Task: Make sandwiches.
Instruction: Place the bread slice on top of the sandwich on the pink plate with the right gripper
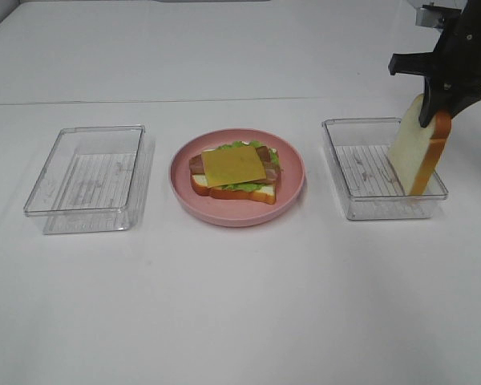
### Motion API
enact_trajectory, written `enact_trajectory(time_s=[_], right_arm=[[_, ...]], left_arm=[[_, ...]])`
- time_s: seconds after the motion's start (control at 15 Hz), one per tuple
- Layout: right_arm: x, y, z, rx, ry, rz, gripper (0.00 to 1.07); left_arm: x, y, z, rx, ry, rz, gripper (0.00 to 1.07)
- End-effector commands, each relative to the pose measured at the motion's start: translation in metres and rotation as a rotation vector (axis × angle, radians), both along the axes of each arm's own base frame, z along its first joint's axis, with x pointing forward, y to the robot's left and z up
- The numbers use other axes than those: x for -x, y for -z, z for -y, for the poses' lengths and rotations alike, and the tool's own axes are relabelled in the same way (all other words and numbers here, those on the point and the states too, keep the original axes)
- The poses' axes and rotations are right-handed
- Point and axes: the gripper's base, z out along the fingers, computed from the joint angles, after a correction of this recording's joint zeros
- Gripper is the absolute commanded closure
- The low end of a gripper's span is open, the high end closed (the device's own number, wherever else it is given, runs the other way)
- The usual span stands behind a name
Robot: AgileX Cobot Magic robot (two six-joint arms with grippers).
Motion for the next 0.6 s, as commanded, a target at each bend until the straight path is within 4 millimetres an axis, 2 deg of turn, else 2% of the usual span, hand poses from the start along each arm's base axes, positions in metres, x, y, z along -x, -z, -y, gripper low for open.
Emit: enact_trajectory(time_s=[0.07,0.2,0.33,0.4,0.47,0.6], right_arm=[[0.013,-0.041,-0.01,-0.104,-0.008,0.081,1.07],[0.023,-0.068,-0.017,-0.187,-0.016,0.141,1.07],[0.028,-0.077,-0.03,-0.287,-0.054,0.161,1.07],[0.029,-0.075,-0.039,-0.362,-0.07,0.17,1.07],[0.03,-0.06,-0.072,-0.508,-0.085,0.206,1.07],[0.031,-0.047,-0.094,-0.59,-0.06,0.237,1.07]], left_arm=[[0.001,0.0,0.0,0.008,0.01,0.013,0.21],[0.001,0.0,0.0,0.008,0.01,0.013,0.21],[0.001,0.0,0.0,0.008,0.01,0.013,0.21],[0.001,0.0,0.0,0.008,0.01,0.013,0.21],[0.001,0.0,0.0,0.008,0.01,0.013,0.21],[0.001,0.0,0.0,0.008,0.01,0.013,0.21]])
